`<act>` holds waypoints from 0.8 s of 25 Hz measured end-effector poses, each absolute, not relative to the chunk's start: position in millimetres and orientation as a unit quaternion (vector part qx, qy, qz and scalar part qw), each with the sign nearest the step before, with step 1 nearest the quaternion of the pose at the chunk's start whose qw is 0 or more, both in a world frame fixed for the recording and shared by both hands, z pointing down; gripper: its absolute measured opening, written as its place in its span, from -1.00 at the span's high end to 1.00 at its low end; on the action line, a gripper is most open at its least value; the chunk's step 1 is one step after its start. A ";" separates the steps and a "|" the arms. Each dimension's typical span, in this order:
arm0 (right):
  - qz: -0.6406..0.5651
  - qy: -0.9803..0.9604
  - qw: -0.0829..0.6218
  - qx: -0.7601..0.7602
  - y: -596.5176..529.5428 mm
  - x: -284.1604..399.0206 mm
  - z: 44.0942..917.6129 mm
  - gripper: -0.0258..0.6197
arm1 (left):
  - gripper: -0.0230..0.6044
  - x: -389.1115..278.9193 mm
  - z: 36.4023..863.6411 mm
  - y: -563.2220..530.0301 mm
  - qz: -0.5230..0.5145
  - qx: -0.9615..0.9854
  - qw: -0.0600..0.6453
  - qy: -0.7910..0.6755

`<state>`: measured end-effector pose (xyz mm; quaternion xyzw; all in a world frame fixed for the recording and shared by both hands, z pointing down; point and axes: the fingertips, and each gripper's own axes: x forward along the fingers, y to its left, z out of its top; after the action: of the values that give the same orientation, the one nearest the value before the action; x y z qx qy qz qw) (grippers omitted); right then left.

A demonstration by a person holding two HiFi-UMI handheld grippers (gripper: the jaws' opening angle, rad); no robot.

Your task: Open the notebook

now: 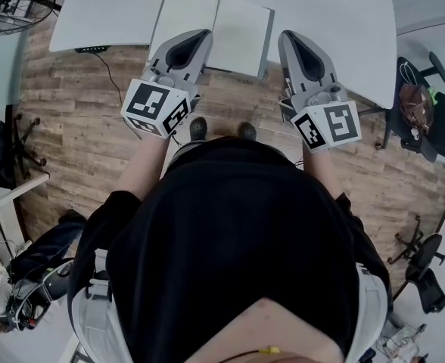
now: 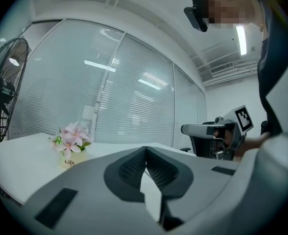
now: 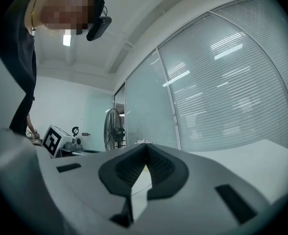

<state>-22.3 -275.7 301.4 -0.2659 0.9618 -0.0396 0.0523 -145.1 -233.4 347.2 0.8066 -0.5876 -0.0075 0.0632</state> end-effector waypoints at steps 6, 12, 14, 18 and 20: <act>-0.034 0.962 0.052 -0.266 -277.6 -25.2 301.1 0.91 | 0.89 -147.8 347.3 -235.2 -0.004 0.808 0.063 -0.586; -0.021 0.961 0.051 -0.269 -278.6 -26.7 299.4 0.91 | 0.89 -148.6 346.6 -235.4 -0.012 0.810 0.067 -0.583; -0.018 0.961 0.049 -0.270 -278.7 -26.9 299.9 0.91 | 0.89 -148.6 346.2 -235.3 -0.014 0.810 0.069 -0.582; -0.015 0.961 0.047 -0.271 -278.1 -29.5 301.5 0.91 | 0.89 -150.8 346.1 -234.8 -0.016 0.811 0.070 -0.581; -0.015 0.961 0.048 -0.271 -278.2 -31.9 301.2 0.91 | 0.89 -153.5 346.6 -235.2 -0.017 0.811 0.071 -0.581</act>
<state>-31.9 -278.2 301.2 -0.2712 0.9612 -0.0149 0.0476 -153.5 -235.2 346.6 0.8106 -0.5810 -0.0165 0.0707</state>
